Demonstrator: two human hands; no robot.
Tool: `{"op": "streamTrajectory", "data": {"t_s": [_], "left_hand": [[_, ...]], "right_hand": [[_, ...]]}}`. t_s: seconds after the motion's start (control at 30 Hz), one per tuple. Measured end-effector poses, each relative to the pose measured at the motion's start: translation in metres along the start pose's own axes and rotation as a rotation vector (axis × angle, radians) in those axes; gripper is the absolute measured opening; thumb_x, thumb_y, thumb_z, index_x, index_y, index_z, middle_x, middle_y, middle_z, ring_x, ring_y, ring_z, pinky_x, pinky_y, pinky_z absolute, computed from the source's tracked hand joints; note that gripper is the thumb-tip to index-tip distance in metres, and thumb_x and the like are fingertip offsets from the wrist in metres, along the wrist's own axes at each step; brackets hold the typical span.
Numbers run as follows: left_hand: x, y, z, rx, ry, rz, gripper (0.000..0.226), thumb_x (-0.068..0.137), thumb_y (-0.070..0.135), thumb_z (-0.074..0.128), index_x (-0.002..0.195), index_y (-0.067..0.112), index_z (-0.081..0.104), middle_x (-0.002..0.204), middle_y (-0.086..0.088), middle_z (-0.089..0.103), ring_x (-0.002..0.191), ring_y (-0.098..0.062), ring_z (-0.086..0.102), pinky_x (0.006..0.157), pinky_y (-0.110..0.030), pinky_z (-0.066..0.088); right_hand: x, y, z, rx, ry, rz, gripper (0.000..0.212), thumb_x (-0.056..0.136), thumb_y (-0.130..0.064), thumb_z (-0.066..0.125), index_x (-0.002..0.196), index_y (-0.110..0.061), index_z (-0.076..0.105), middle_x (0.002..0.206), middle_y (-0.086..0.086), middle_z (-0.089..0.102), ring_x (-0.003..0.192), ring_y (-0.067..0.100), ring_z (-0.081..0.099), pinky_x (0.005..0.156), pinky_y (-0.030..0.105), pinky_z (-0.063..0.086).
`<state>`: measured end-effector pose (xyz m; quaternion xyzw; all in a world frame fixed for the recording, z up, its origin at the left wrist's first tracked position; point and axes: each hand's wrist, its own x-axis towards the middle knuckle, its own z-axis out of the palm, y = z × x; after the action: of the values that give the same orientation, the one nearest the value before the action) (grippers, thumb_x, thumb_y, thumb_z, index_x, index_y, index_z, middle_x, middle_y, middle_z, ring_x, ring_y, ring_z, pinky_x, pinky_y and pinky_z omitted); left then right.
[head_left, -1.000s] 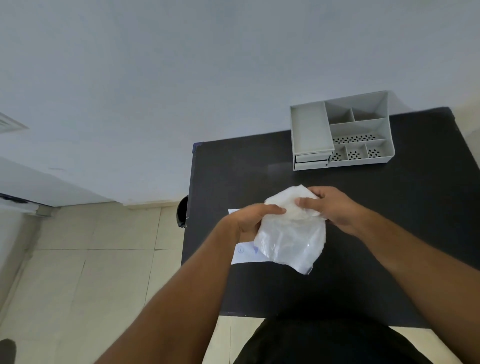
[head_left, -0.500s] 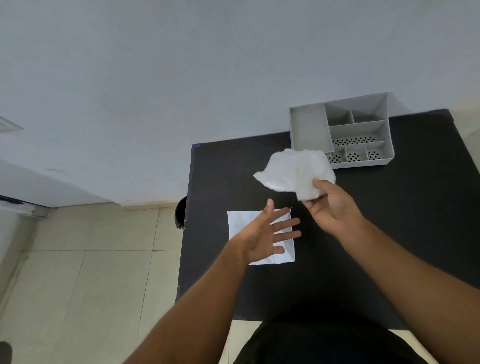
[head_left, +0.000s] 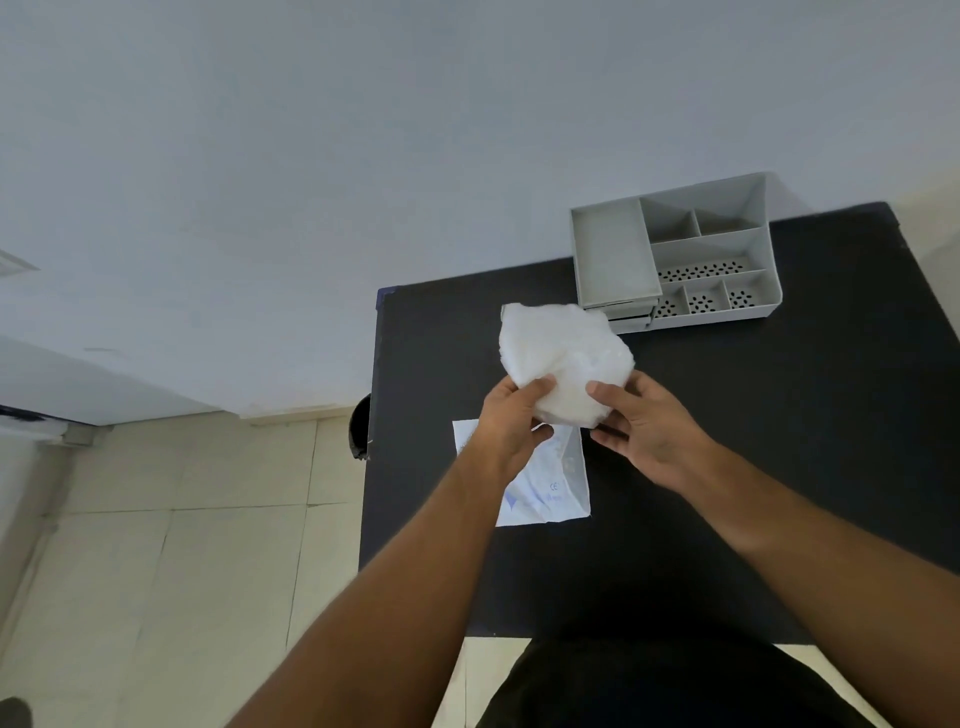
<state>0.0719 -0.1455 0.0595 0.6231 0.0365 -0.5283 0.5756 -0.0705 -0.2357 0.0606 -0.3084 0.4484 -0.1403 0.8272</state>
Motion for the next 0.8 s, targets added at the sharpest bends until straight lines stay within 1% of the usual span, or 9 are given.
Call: {"op": "streamTrajectory", "data": {"t_s": [0.03,0.1,0.17,0.27,0.47,0.53,0.6,0.67,0.8], "left_hand": [[0.0,-0.001,-0.001,0.029,-0.001,-0.003,0.029,0.094,0.015,0.07,0.123,0.019,0.066,0.126,-0.008,0.069,0.118,-0.033,0.063,0.091,-0.044,0.056],[0.001,-0.004,-0.001,0.066,-0.005,-0.008,0.032,0.094,0.019,0.071,0.125,0.017,0.066,0.126,-0.009,0.069,0.117,-0.033,0.064,0.084,-0.041,0.056],[0.002,-0.007,0.0,0.069,-0.003,-0.006,0.029,0.094,0.019,0.071,0.123,0.017,0.067,0.123,-0.009,0.07,0.116,-0.033,0.065,0.087,-0.043,0.058],[0.003,-0.013,0.003,0.06,-0.003,-0.014,0.025,0.094,0.019,0.071,0.119,0.018,0.067,0.122,-0.008,0.071,0.116,-0.033,0.065,0.099,-0.05,0.056],[0.001,-0.014,0.007,-0.068,-0.084,-0.072,0.052,0.087,0.026,0.08,0.134,0.015,0.06,0.13,-0.012,0.069,0.12,-0.035,0.065,0.098,-0.051,0.056],[0.003,-0.016,0.007,-0.032,-0.112,-0.069,0.061,0.082,0.023,0.085,0.137,0.016,0.058,0.133,-0.013,0.067,0.123,-0.036,0.063,0.098,-0.052,0.056],[0.006,-0.017,0.008,0.01,-0.085,-0.047,0.067,0.076,0.016,0.089,0.136,0.013,0.059,0.132,-0.014,0.067,0.12,-0.035,0.065,0.097,-0.053,0.057],[0.009,-0.015,0.008,-0.002,-0.055,-0.039,0.066,0.074,0.011,0.09,0.133,0.009,0.061,0.128,-0.015,0.069,0.116,-0.036,0.068,0.094,-0.053,0.058],[0.014,-0.007,0.005,-0.053,-0.053,-0.06,0.057,0.08,0.005,0.085,0.132,0.007,0.063,0.125,-0.015,0.071,0.112,-0.035,0.07,0.082,-0.046,0.062]], "right_hand": [[0.0,-0.001,0.001,-0.036,0.025,-0.013,0.049,0.086,-0.012,0.076,0.131,-0.019,0.055,0.126,0.005,0.067,0.103,0.024,0.069,0.076,0.036,0.056],[0.0,-0.002,0.002,-0.117,0.063,-0.039,0.059,0.082,-0.011,0.08,0.133,-0.021,0.052,0.122,0.002,0.065,0.103,0.024,0.067,0.073,0.036,0.056],[0.001,0.0,-0.001,-0.195,0.074,-0.061,0.067,0.077,-0.013,0.085,0.133,-0.026,0.05,0.123,-0.001,0.063,0.107,0.025,0.064,0.08,0.041,0.059],[0.001,0.0,-0.003,-0.297,0.073,-0.08,0.074,0.072,-0.016,0.089,0.133,-0.031,0.049,0.122,-0.003,0.063,0.109,0.023,0.063,0.089,0.047,0.059],[0.003,-0.002,-0.003,-0.296,0.121,-0.142,0.039,0.083,-0.015,0.081,0.107,-0.037,0.06,0.108,-0.007,0.07,0.1,0.018,0.069,0.081,0.043,0.062],[0.003,-0.002,-0.004,-0.301,0.127,-0.141,0.038,0.083,-0.019,0.082,0.111,-0.034,0.061,0.11,-0.006,0.07,0.099,0.017,0.069,0.078,0.04,0.063],[0.005,-0.001,-0.005,-0.326,0.124,-0.117,0.041,0.082,-0.023,0.082,0.117,-0.03,0.062,0.112,-0.005,0.07,0.1,0.018,0.069,0.08,0.042,0.063],[0.007,0.0,-0.006,-0.353,0.104,-0.086,0.032,0.087,-0.025,0.077,0.116,-0.031,0.065,0.114,-0.003,0.071,0.103,0.02,0.069,0.087,0.047,0.061],[0.008,-0.007,-0.008,-0.344,0.068,-0.021,0.009,0.097,-0.027,0.062,0.103,-0.03,0.068,0.109,0.004,0.073,0.1,0.024,0.07,0.092,0.046,0.057]]}}
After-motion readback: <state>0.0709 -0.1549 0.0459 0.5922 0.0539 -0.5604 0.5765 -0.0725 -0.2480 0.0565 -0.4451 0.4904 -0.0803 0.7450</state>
